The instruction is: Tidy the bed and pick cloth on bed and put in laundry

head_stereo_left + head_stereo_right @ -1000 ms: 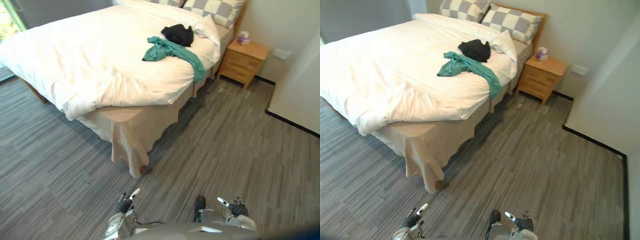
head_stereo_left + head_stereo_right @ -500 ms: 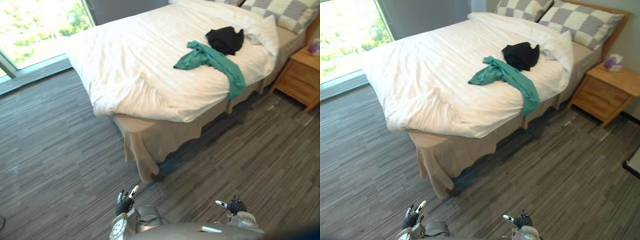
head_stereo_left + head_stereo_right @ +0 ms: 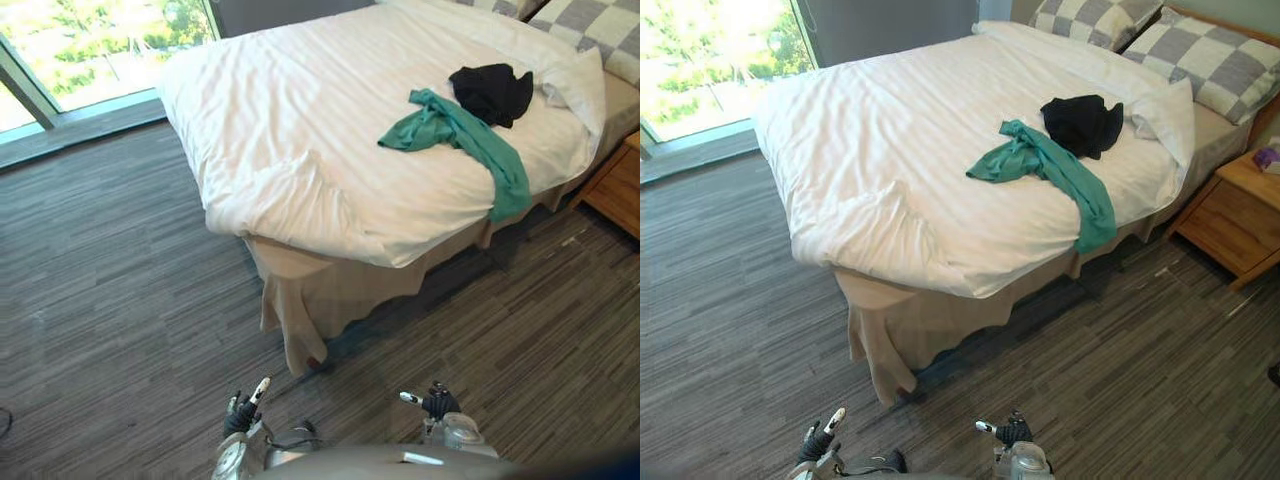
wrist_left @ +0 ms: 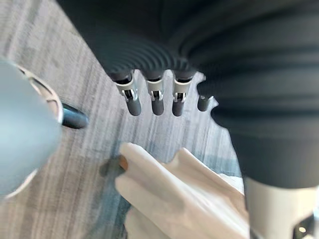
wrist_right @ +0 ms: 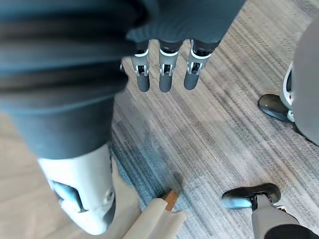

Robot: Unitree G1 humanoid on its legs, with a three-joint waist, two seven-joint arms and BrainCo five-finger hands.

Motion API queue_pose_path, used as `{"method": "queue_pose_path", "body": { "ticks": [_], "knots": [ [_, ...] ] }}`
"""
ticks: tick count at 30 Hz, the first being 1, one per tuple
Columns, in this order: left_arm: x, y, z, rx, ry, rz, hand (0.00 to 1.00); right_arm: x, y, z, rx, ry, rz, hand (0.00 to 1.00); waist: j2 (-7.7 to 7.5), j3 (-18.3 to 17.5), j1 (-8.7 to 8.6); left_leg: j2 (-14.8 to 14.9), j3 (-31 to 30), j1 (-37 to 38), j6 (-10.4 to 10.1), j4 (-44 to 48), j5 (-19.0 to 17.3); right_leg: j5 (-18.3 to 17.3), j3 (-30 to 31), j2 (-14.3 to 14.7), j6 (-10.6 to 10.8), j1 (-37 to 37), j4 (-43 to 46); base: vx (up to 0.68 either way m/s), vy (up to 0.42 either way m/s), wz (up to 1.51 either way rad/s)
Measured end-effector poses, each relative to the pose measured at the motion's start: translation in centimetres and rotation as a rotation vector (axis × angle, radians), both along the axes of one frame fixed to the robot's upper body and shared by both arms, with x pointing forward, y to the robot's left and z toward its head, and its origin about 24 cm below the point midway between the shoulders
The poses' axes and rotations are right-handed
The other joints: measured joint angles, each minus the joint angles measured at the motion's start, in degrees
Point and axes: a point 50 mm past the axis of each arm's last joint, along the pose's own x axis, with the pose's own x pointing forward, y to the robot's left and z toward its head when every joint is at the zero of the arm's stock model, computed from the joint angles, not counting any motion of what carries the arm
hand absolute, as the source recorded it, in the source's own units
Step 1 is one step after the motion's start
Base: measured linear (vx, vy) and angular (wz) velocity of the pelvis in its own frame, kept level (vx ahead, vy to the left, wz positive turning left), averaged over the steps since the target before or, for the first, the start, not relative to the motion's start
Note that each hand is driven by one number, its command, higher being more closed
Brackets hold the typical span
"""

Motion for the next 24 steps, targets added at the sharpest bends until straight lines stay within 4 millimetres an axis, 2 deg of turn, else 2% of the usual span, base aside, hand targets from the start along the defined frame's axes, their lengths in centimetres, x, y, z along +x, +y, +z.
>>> {"method": "queue_pose_path", "body": {
  "ticks": [2, 5, 6, 8, 12, 14, 15, 19, 21, 24],
  "knots": [
    [-0.1, -0.2, -0.1, -0.007, 0.014, -0.013, 0.00, -0.1, -0.3, 0.0, -0.011, 0.002, -0.002, 0.00, 0.53, -0.27, -0.03, -0.19, -0.16, 0.66, 0.05, -1.52, 0.36, 0.00, -0.04, 0.16, 0.00, 0.02, 0.02, -0.06, -0.003, 0.04],
    [-0.3, -0.2, -0.3, 0.015, 0.044, -0.077, 0.00, -0.1, -0.8, 0.0, -0.029, 0.002, -0.006, 0.00, 0.68, -0.29, -0.19, -1.30, -1.50, 0.51, 0.33, -1.79, -0.16, -0.64, -0.03, -1.07, 0.66, -0.50, 0.69, -0.07, 0.036, 0.00],
    [-0.1, -0.2, -0.2, 0.032, 0.047, -0.129, 0.00, -0.2, -1.0, 0.0, -0.034, 0.001, -0.010, 0.00, 0.43, -0.36, -0.34, -2.33, -2.98, -0.24, 0.99, -1.83, -1.36, -2.63, -0.02, -2.28, 0.96, -1.63, 2.16, -0.06, 0.064, 0.11],
    [0.5, 0.2, -0.1, 0.050, 0.050, -0.162, 0.00, 0.0, -1.2, 0.0, -0.038, -0.006, -0.010, 0.00, -0.30, 0.17, -0.65, -3.90, -4.14, -1.37, 1.65, -1.89, -1.12, -4.30, 0.00, -3.97, 1.38, -2.75, 3.48, -0.09, 0.081, 0.20],
    [0.5, 0.5, -0.2, 0.052, 0.062, -0.146, 0.00, 0.2, -1.1, 0.1, -0.034, -0.039, -0.005, 0.00, -0.55, 0.30, -1.64, -5.04, -7.92, -3.29, 2.74, -1.95, -1.45, -4.42, 2.47, -4.37, 1.16, -3.61, 5.69, -0.08, 0.078, 0.45],
    [0.5, 1.0, -0.1, 0.071, 0.047, -0.126, 0.00, -0.1, -0.9, 0.0, -0.032, -0.037, 0.005, 0.00, -1.56, 0.01, -1.48, -5.89, -10.01, -4.51, 2.76, -1.96, -1.05, -4.84, 4.88, -4.10, 0.40, -3.62, 4.33, -0.06, 0.062, 0.54],
    [0.6, 1.0, 0.0, 0.077, 0.035, -0.117, 0.00, -0.1, -0.7, 0.0, -0.030, -0.035, 0.011, 0.00, -2.25, -0.21, -1.30, -6.03, -10.17, -4.71, 2.75, -1.96, -1.04, -4.99, 4.68, -3.98, 0.50, -3.32, 3.43, -0.06, 0.008, 0.36],
    [0.9, 1.6, 0.3, 0.093, -0.010, -0.017, 0.00, -0.1, -0.5, 0.0, -0.049, -0.035, 0.077, 0.00, -2.35, -0.30, -1.43, -6.55, -10.30, -5.24, 3.03, -1.96, -0.45, -5.82, 4.38, -3.64, 1.27, -2.76, 1.79, -0.03, 0.004, 0.16],
    [1.7, 1.9, 0.7, 0.107, -0.048, 0.030, 0.00, -0.2, -0.7, -0.1, -0.048, -0.022, 0.078, 0.00, -2.42, -0.34, -1.60, -6.56, -9.79, -5.28, 3.20, -1.95, -0.33, -5.94, 4.40, -3.62, 1.55, -2.45, 1.43, 0.05, -0.020, 0.11],
    [5.1, 3.9, 3.0, 0.176, -0.202, 0.120, 0.00, -1.0, -1.2, -0.4, -0.040, 0.024, 0.085, 0.00, -3.04, -0.81, -1.48, -7.32, -9.75, -5.24, 3.56, -1.95, -0.56, -5.45, 4.12, -4.18, 2.09, -1.77, 1.10, 0.14, -0.010, 0.10]
  ]
}}
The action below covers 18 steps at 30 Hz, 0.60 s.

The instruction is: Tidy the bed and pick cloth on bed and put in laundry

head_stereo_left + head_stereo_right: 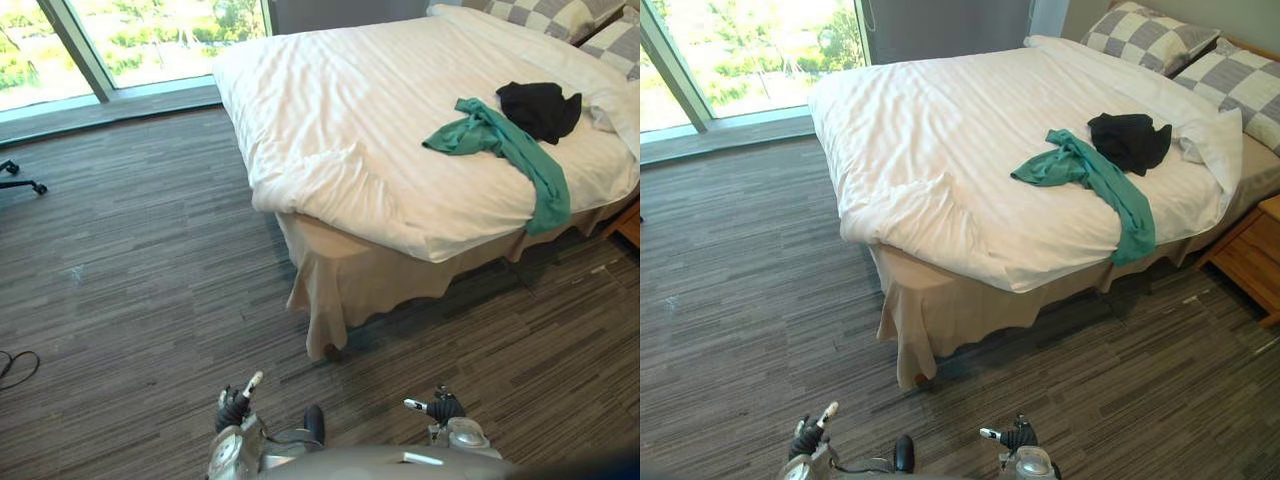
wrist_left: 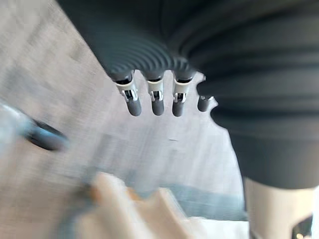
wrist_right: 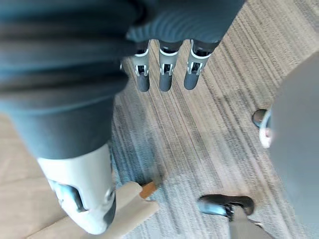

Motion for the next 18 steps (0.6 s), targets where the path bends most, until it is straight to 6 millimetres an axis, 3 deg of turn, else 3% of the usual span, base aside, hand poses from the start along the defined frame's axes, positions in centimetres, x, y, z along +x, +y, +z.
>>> {"method": "queue_pose_path", "body": {
  "ticks": [2, 4, 5, 6, 7, 8, 9, 11, 14, 18],
  "knots": [
    [2.5, 3.1, 2.8, 0.119, -0.122, 0.041, 0.00, -0.5, -0.3, -0.2, 0.012, 0.026, -0.002, 0.00, -0.54, -0.53, -0.18, -0.15, -0.28, 0.10, 0.02, 0.02, -0.01, 0.67, 0.38, 0.02, -0.21, 0.64, -0.04, 0.15, -0.025, 0.08],
    [6.3, 7.2, 8.0, 0.280, -0.305, 0.080, 0.00, -0.5, -1.0, -0.1, 0.004, 0.030, 0.008, 0.00, -0.34, -0.52, -0.42, 0.19, -0.19, 0.73, -0.08, 0.03, -0.12, 1.37, 1.91, 0.47, -1.35, 1.01, 0.08, 0.13, -0.026, 0.04],
    [7.1, 8.1, 9.5, 0.326, -0.350, 0.085, 0.00, -0.5, -1.1, -0.1, 0.004, 0.030, 0.011, 0.00, 0.03, -0.47, -0.38, 0.49, -0.05, 1.06, -0.26, 0.04, -0.29, 1.71, 2.35, 0.73, -1.88, 1.12, 0.22, 0.15, -0.032, -0.07],
    [8.7, 9.7, 13.0, 0.440, -0.444, 0.065, 0.00, -0.5, -1.5, -0.1, 0.004, 0.024, 0.017, 0.00, 1.07, -0.56, -0.51, 1.36, 0.42, 1.83, -0.58, 0.04, -0.53, 2.73, 2.76, 1.38, -3.43, 1.13, 1.08, 0.13, -0.024, -0.10],
    [9.5, 10.1, 15.1, 0.520, -0.493, 0.031, 0.00, -0.5, -1.6, 0.0, 0.004, 0.020, 0.017, 0.00, 1.81, -0.76, -0.53, 1.89, 0.68, 2.25, -0.93, 0.04, -0.77, 3.24, 3.37, 1.71, -3.68, 1.02, 1.84, 0.13, -0.024, -0.07],
    [10.0, 10.3, 16.3, 0.566, -0.526, 0.009, 0.00, -0.6, -1.7, 0.0, 0.004, 0.017, 0.016, 0.00, 2.16, -0.97, -0.63, 2.13, 0.89, 2.38, -1.02, 0.04, -0.83, 3.53, 3.87, 1.85, -3.77, 0.90, 2.25, 0.13, -0.022, -0.03],
    [11.1, 10.1, 19.2, 0.667, -0.595, -0.042, 0.00, -0.7, -1.7, 0.0, 0.003, 0.013, 0.012, 0.00, 2.79, -1.33, -1.08, 2.62, 2.09, 2.70, -1.29, 0.05, -1.01, 3.86, 4.69, 2.09, -3.79, 0.65, 3.38, 0.13, -0.026, -0.01],
    [11.8, 9.5, 21.1, 0.759, -0.631, -0.096, 0.00, -0.8, -1.7, 0.1, 0.007, 0.004, 0.003, 0.00, 3.37, -1.98, -1.73, 2.97, 2.82, 3.22, -1.61, 0.06, -1.21, 3.86, 5.49, 2.15, -3.79, 0.50, 4.37, 0.13, -0.044, -0.05],
    [12.9, 7.6, 21.9, 0.882, -0.614, -0.200, 0.00, -1.4, -1.9, 0.0, 0.017, 0.000, -0.056, 0.00, 3.98, -3.34, -2.12, 3.71, 5.19, 3.78, -2.35, 0.18, -0.98, 3.86, 6.30, 2.42, -3.79, -0.13, 5.41, 0.11, -0.068, -0.19],
    [14.5, 4.8, 23.0, 1.062, -0.598, -0.346, 0.00, -1.9, -1.8, 0.0, 0.044, -0.004, -0.138, 0.00, 3.46, -3.89, -2.89, 5.08, 8.20, 4.12, -4.10, 0.42, 0.18, 3.86, 9.09, 3.24, -3.79, -0.47, 5.49, 0.08, -0.123, -0.20]
  ]
}}
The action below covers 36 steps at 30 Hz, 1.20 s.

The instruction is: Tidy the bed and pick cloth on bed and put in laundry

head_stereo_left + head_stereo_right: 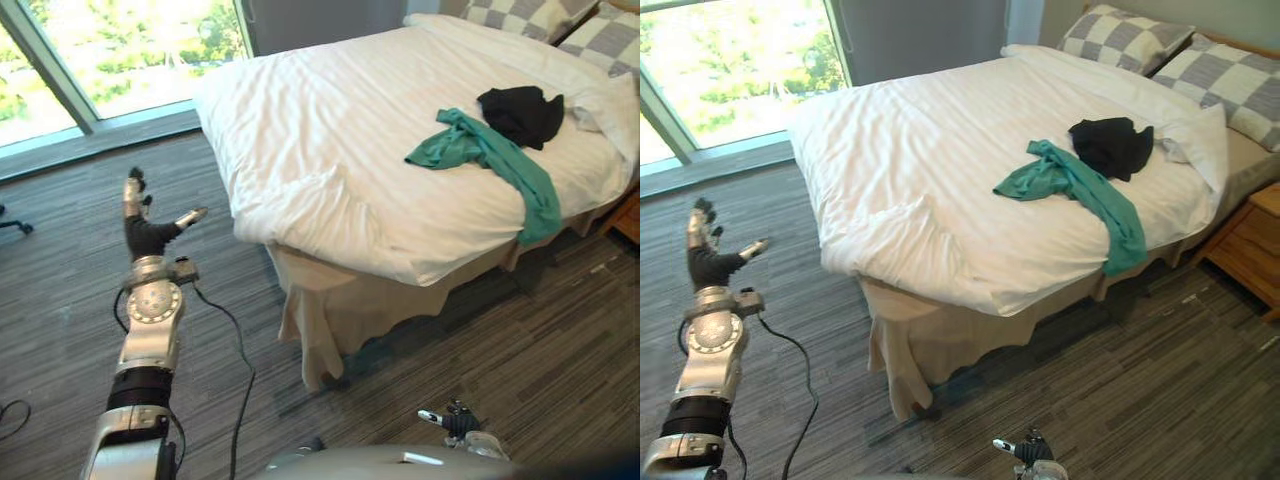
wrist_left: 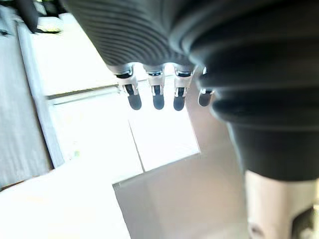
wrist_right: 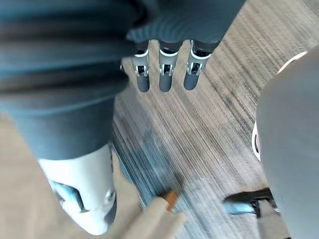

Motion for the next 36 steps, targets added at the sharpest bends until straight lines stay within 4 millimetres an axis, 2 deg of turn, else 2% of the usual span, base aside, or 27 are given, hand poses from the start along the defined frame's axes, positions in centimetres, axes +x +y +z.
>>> {"method": "queue_pose_path", "body": {
  "ticks": [2, 4, 6, 7, 9, 10, 13, 15, 19, 21, 23, 24, 25, 26, 28, 29, 32, 36],
  "knots": [
    [1.0, -1.2, 0.9, 0.163, 0.034, -0.029, 0.00, -0.3, -0.1, 0.0, 0.008, 0.007, -0.021, 0.00, -0.13, -0.62, -0.43, 1.37, 2.20, -0.05, -1.20, 0.00, 0.83, 0.00, 2.36, 1.16, 0.00, -1.33, 0.01, 0.03, -0.127, -0.37],
    [2.1, -2.2, 1.8, 0.234, 0.049, -0.044, 0.00, -0.3, -0.4, 0.0, 0.003, 0.007, -0.021, 0.00, 0.27, -0.44, -0.52, 2.41, 3.75, -0.89, -1.65, -0.05, 1.59, 0.00, 3.07, 1.91, 0.00, -2.74, 0.02, 0.01, -0.161, -0.36],
    [3.3, -3.9, 2.8, 0.310, 0.036, -0.054, 0.00, -0.2, -1.1, 0.2, -0.014, -0.003, -0.020, 0.00, 0.57, -1.00, -1.06, 2.75, 5.05, -4.70, -1.02, -0.07, 3.62, -0.05, 4.81, 2.29, -0.05, -6.80, 0.49, -0.05, -0.109, -0.13],
    [4.4, -5.0, 4.0, 0.375, 0.015, -0.043, 0.00, 0.4, -1.9, 0.6, -0.035, -0.024, -0.016, 0.00, 1.46, -0.04, -1.49, 2.84, 5.70, -7.71, -0.53, -0.01, 5.17, -0.05, 5.78, 2.50, -0.04, -10.35, 1.89, -0.08, -0.052, 0.01],
    [5.9, -5.8, 6.1, 0.461, -0.016, 0.011, 0.00, 1.8, -2.9, 1.2, -0.064, -0.071, -0.016, 0.00, 2.78, 2.85, -2.21, 2.99, 7.46, -12.21, 0.38, 0.00, 7.67, -0.17, 6.81, 2.50, -0.20, -15.75, 3.93, -0.12, -0.035, -0.11],
    [6.6, -5.7, 7.0, 0.509, -0.010, 0.059, 0.00, 2.3, -3.2, 1.5, -0.070, -0.089, -0.020, 0.00, 2.99, 3.97, -2.29, 3.00, 8.16, -14.25, 0.87, 0.00, 8.88, -0.22, 7.96, 2.52, -0.24, -18.17, 4.37, -0.13, -0.044, -0.30],
    [8.0, -4.7, 9.8, 0.605, -0.017, 0.235, 0.00, 4.2, -3.0, 2.2, -0.041, -0.155, -0.052, 0.00, 2.64, 8.70, -3.99, 3.09, 9.35, -18.27, 2.12, 0.01, 11.68, -0.89, 9.25, 2.68, -1.15, -22.93, 4.62, -0.13, -0.057, -0.24],
    [8.5, -5.2, 11.8, 0.620, -0.059, 0.282, 0.00, 4.9, -2.9, 2.6, -0.024, -0.178, -0.076, 0.00, 2.68, 10.45, -3.96, 3.09, 9.34, -20.65, 2.51, 0.01, 12.83, -1.94, 9.39, 2.66, -1.58, -25.83, 5.91, -0.15, -0.084, 0.00],
    [8.8, -5.2, 16.0, 0.612, -0.122, 0.424, 0.00, 7.9, -2.2, 4.0, 0.038, -0.284, -0.117, 0.00, 2.52, 14.30, -3.52, 3.06, 9.13, -25.81, 3.00, 0.01, 15.24, -4.84, 10.27, 2.43, -2.47, -31.64, 8.22, -0.18, -0.057, 0.07],
    [8.7, -5.1, 17.0, 0.592, -0.135, 0.483, 0.00, 9.0, -2.2, 4.7, 0.053, -0.330, -0.136, 0.00, 2.91, 15.43, -3.48, 3.20, 8.83, -27.68, 2.91, 0.00, 15.33, -5.39, 10.23, 2.38, -2.62, -33.92, 8.96, -0.15, -0.029, -0.04],
    [8.7, -4.5, 17.6, 0.554, -0.119, 0.562, 0.00, 9.9, -2.7, 5.4, 0.058, -0.379, -0.160, 0.00, 4.19, 16.92, -3.80, 3.10, 9.97, -27.82, 2.07, -0.01, 8.95, -5.39, 10.23, 2.37, -2.49, -36.13, 10.42, -0.10, 0.051, -0.10],
    [8.8, -4.3, 18.1, 0.533, -0.110, 0.591, 0.00, 10.0, -2.8, 5.6, 0.062, -0.391, -0.175, 0.00, 4.67, 17.28, -4.18, 2.83, 10.12, -28.00, 3.45, 0.05, 6.16, -5.72, 10.33, 2.29, -1.91, -37.35, 11.64, -0.01, 0.097, 0.01],
    [8.7, -4.2, 19.2, 0.484, -0.130, 0.630, 0.00, 10.2, -3.1, 5.8, 0.064, -0.413, -0.196, 0.00, 3.57, 18.02, -4.14, 1.89, 10.63, -28.81, 4.55, 0.04, 7.47, -6.32, 11.21, 0.83, -1.18, -39.79, 14.27, 0.00, 0.104, 0.11],
    [8.6, -4.1, 19.7, 0.451, -0.131, 0.663, 0.00, 10.3, -3.3, 6.0, 0.070, -0.430, -0.221, 0.00, 2.96, 18.36, -4.27, 0.65, 10.71, -29.78, 4.73, 0.06, 7.64, -7.05, 11.80, -0.57, -0.38, -41.60, 16.10, -0.01, 0.061, 0.17],
    [8.5, -3.7, 19.1, 0.410, -0.097, 0.711, 0.00, 10.4, -3.2, 6.1, 0.079, -0.447, -0.247, 0.00, 2.83, 18.56, -4.21, -0.77, 10.78, -30.76, 4.67, 0.06, 7.70, -7.72, 12.16, -2.20, 0.24, -43.28, 17.40, 0.03, 0.047, 0.18],
    [8.4, -3.5, 18.9, 0.383, -0.077, 0.735, 1.00, 10.6, -3.0, 6.3, 0.088, -0.460, -0.249, 0.00, 2.68, 18.89, -3.78, -1.21, 10.74, -31.43, 3.99, 0.06, 8.19, -7.76, 12.38, -2.60, 0.30, -43.99, 17.64, 0.03, 0.028, 0.13],
    [8.4, -3.3, 18.7, 0.394, -0.043, 0.752, 1.00, 11.4, -2.4, 6.9, 0.128, -0.514, -0.280, 0.00, 2.37, 19.14, -3.48, -1.35, 10.47, -33.68, 1.57, 0.06, 9.90, -7.68, 12.17, -2.83, 0.27, -45.90, 17.86, 0.01, -0.022, 0.18],
    [9.1, -4.0, 18.1, 0.372, 0.011, 0.656, 1.00, 12.0, -2.8, 7.7, 0.135, -0.572, -0.309, 0.00, 2.19, 20.86, -3.57, -1.09, 10.19, -34.63, 0.01, 0.04, 11.02, -7.16, 12.21, -2.76, -0.24, -47.00, 17.72, -0.02, -0.064, -0.01]
  ]
}}
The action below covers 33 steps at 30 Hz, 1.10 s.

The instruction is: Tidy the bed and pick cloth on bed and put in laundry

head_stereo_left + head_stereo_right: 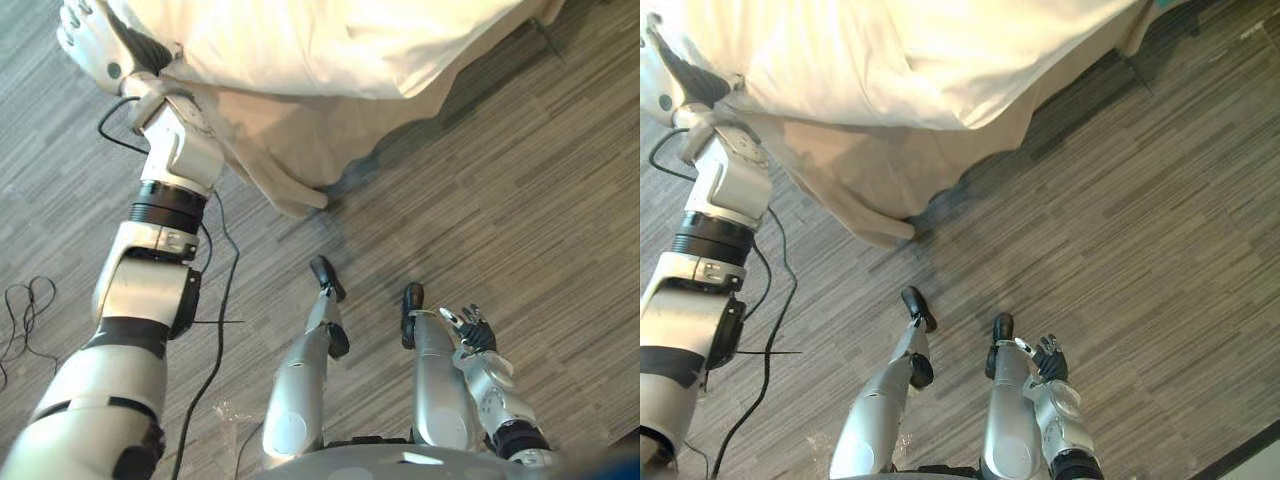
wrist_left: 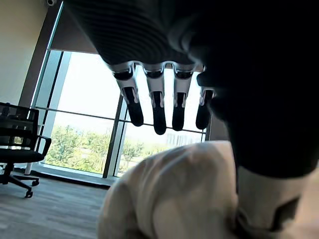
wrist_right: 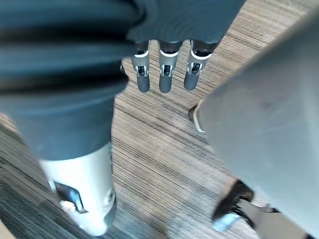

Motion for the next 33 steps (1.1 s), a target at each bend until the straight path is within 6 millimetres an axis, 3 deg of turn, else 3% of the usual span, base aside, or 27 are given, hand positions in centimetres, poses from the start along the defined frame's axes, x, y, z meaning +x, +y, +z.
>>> {"method": "queue_pose_path", "body": {
  "ticks": [3, 10, 12, 13, 14, 15, 16, 18, 24, 25, 27, 29, 30, 32, 33],
  "knots": [
    [0.1, -0.2, 0.3, 0.020, -0.016, -0.042, 1.00, 0.3, -0.5, 0.2, -0.005, -0.010, -0.019, 0.00, 0.39, 0.51, -0.66, 0.03, 0.08, -0.99, 0.02, 0.00, 0.04, 0.58, 0.89, 0.19, 0.18, -1.27, -0.28, 0.00, -0.040, -0.10],
    [1.1, -1.1, 0.4, 0.096, 0.075, -0.290, 1.00, 0.3, -0.9, 0.2, -0.006, -0.012, -0.040, 0.00, 0.53, 0.59, 0.11, -0.33, 0.56, 0.12, -0.57, -0.02, 1.04, 1.90, 1.03, -0.20, 0.64, 0.84, -2.83, 0.00, -0.008, -0.02],
    [1.3, -1.4, 0.5, 0.127, 0.110, -0.379, 1.00, 0.1, -1.2, 0.0, -0.013, 0.001, -0.051, 0.00, 0.90, 0.73, 0.24, -0.26, 0.96, 1.53, -1.67, -0.24, -2.83, 1.95, 0.55, -0.36, 0.80, 2.16, -3.03, 0.02, 0.025, -0.05],
    [1.3, -1.6, 0.6, 0.141, 0.124, -0.429, 1.00, 0.0, -1.8, 0.2, -0.040, 0.005, -0.054, 0.00, 1.89, 1.20, 0.09, -0.10, 1.88, 2.74, 0.02, -0.32, -6.98, 1.99, 0.12, -0.35, 1.00, 3.43, -3.04, 0.03, 0.072, 0.01],
    [1.2, -2.1, 0.9, 0.169, 0.126, -0.485, 1.00, -0.1, -2.2, 0.2, -0.061, 0.014, -0.060, 0.00, 1.95, 1.19, -0.05, -0.52, 4.11, 3.21, -0.28, -0.31, -7.51, 2.22, -0.05, -1.34, 1.50, 3.76, -3.20, 0.04, 0.085, 0.07],
    [1.2, -2.4, 1.0, 0.180, 0.122, -0.520, 1.00, -0.2, -2.3, 0.1, -0.066, 0.019, -0.066, 0.00, 1.97, 1.21, 0.05, -0.92, 4.32, 3.37, 0.29, -0.14, -6.95, 2.13, -0.05, -1.72, 1.81, 3.92, -3.20, 0.07, 0.099, 0.18],
    [1.1, -3.0, 1.3, 0.200, 0.109, -0.573, 1.00, -0.4, -2.5, 0.1, -0.073, 0.028, -0.077, 0.00, 1.99, 1.21, 0.08, -1.81, 4.29, 3.66, 2.56, 0.00, -5.94, 1.65, -0.34, -2.67, 2.68, 4.53, -3.18, 0.11, 0.097, 0.27],
    [0.7, -4.0, 1.4, 0.230, 0.088, -0.659, 1.00, -0.6, -2.5, -0.2, -0.072, 0.046, -0.082, 0.00, 2.02, 1.23, 0.30, -2.74, 3.98, 4.41, 3.40, 0.02, -5.33, 1.49, -1.23, -3.62, 3.12, 6.31, -3.95, 0.14, 0.082, 0.30],
    [-0.9, -2.9, -3.1, 0.317, 0.222, -0.819, 1.00, -1.3, -2.4, -1.2, -0.064, 0.099, -0.088, 0.00, 2.25, 0.06, 1.14, -3.06, 1.38, 10.78, 4.04, 0.02, -4.86, 1.94, -4.98, -3.41, 3.69, 17.01, -9.35, 0.15, -0.048, 0.17],
    [-1.1, -2.7, -4.3, 0.315, 0.265, -0.846, 1.00, -1.5, -2.5, -1.4, -0.065, 0.115, -0.091, 0.00, 2.51, -0.73, 1.16, -3.08, 0.34, 11.35, 5.19, 0.02, -4.05, 2.18, -6.01, -3.27, 3.94, 18.81, -10.41, 0.12, -0.103, 0.27],
    [-1.4, -2.4, -6.4, 0.276, 0.319, -0.900, 1.00, -1.9, -2.7, -1.7, -0.055, 0.144, -0.102, 0.00, 2.46, -1.18, 1.20, -3.01, -1.03, 13.67, 5.49, 0.02, -3.84, 2.39, -7.33, -2.94, 4.16, 22.50, -12.02, 0.15, -0.131, 0.24],
    [-2.2, -2.2, -9.0, 0.236, 0.380, -0.952, 1.00, -2.6, -2.9, -2.3, -0.040, 0.187, -0.122, 0.00, 2.41, -2.85, 1.38, -2.65, -1.68, 15.73, 5.50, 0.01, -3.84, 3.10, -8.52, -2.28, 4.15, 25.89, -13.91, 0.15, -0.142, 0.16],
    [-3.0, -1.8, -11.6, 0.196, 0.449, -0.979, 1.00, -3.4, -2.9, -3.1, -0.029, 0.242, -0.130, 0.00, 2.31, -5.31, 1.62, -2.10, -2.70, 17.03, 5.49, 0.01, -3.84, 3.90, -9.72, -1.17, 4.00, 28.39, -15.56, 0.13, -0.135, 0.18],
    [-4.2, -1.2, -14.6, 0.125, 0.520, -0.999, 1.00, -4.5, -2.7, -3.8, -0.016, 0.300, -0.132, 0.00, 2.34, -7.59, 1.59, -1.31, -3.53, 19.58, 5.49, 0.02, -3.84, 4.52, -10.82, -0.25, 3.97, 31.39, -15.08, 0.13, -0.143, 0.24],
    [-5.1, -0.9, -16.6, 0.051, 0.545, -1.015, 0.00, -5.4, -2.6, -4.3, -0.007, 0.334, -0.135, 0.00, 2.80, -9.63, 1.63, 0.32, -4.58, 20.86, 5.49, 0.02, -3.84, 5.02, -10.94, 0.57, 3.63, 31.00, -11.40, 0.11, -0.151, 0.18]
  ]
}}
